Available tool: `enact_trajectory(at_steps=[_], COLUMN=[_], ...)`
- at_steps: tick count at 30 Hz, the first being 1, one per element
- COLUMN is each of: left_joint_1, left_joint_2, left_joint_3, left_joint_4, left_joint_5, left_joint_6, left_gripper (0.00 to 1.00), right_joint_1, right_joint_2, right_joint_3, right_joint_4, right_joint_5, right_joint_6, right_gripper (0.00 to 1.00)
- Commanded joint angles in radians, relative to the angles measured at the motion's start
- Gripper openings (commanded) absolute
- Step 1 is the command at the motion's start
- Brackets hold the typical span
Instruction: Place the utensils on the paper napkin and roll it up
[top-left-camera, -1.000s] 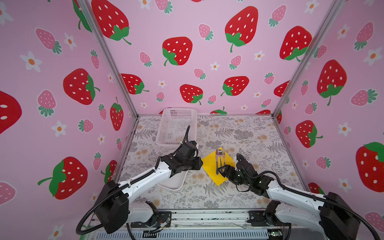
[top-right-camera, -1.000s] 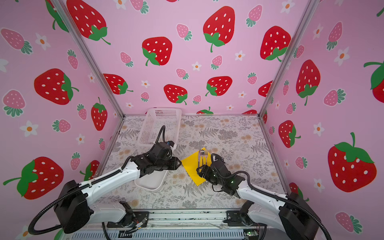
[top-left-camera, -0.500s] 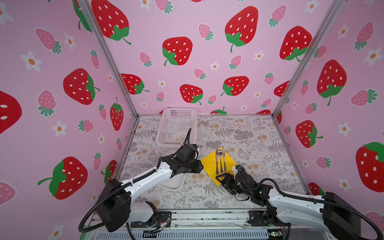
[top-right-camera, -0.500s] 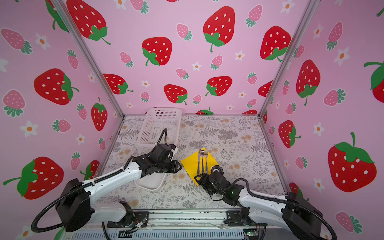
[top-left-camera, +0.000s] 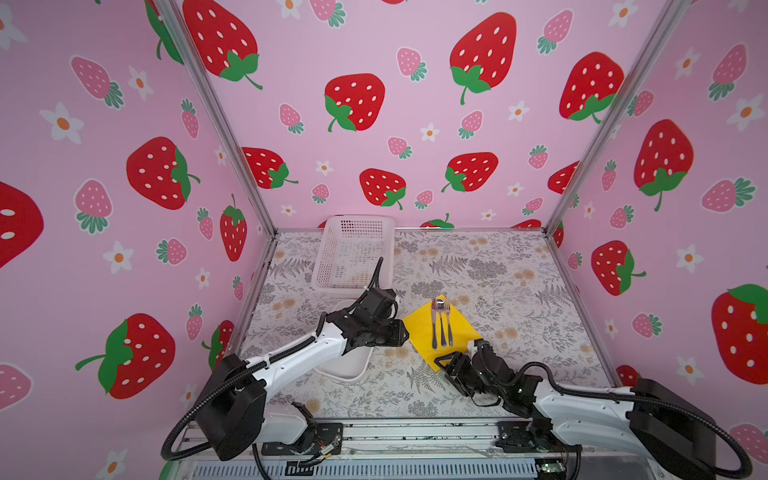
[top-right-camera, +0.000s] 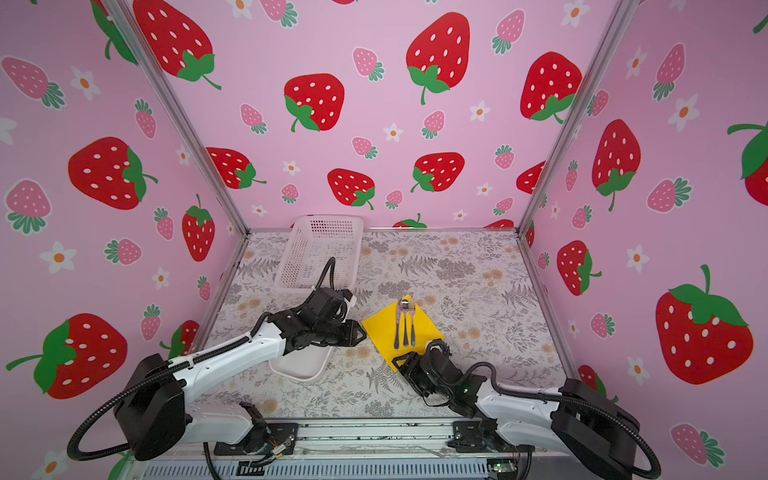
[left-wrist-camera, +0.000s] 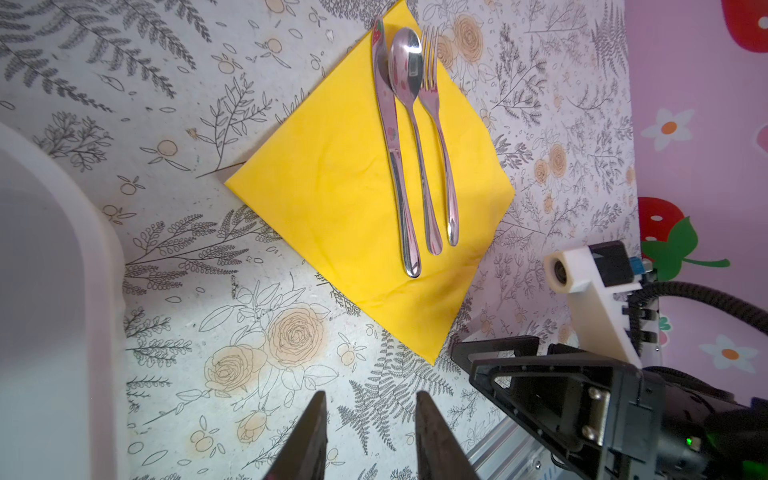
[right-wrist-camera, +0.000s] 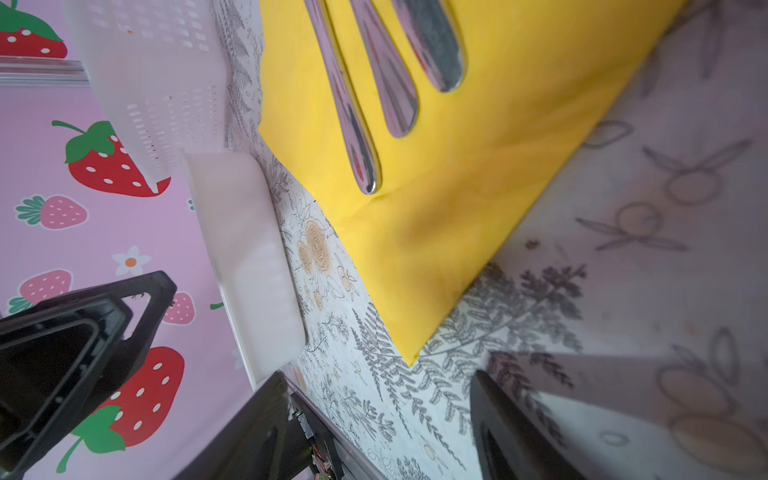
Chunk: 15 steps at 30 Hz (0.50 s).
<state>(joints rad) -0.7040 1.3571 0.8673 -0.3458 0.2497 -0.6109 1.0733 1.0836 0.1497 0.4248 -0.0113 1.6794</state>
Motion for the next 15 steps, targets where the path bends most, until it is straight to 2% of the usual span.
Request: enact_trajectory(at_steps=[1,10,15], left_joint_1=[0.003,-0.002,-0.002], left_joint_2=[0.029,0.060,0.072], left_joint_3=[0.025,0.049,0.060], left_joint_4=[0.001,-0.009,-0.023], left_joint_5=[0.028,0.056,0.059], left_joint_6=[-0.010,-0.003,0.001], left_gripper=[0.38,0.38,0.39], right_joint_1=[0.003,-0.026,-0.065], right_joint_2=[0.021,0.118,0.152], right_joint_3=[-0.010,-0.027,-0.017], right_joint_4=[0.080,0.220,0.287], right_joint_5=[0.016,0.006,-0.026], right_joint_6=[0.047,0.072,0.039], right_gripper=[0.71,0.72,0.72])
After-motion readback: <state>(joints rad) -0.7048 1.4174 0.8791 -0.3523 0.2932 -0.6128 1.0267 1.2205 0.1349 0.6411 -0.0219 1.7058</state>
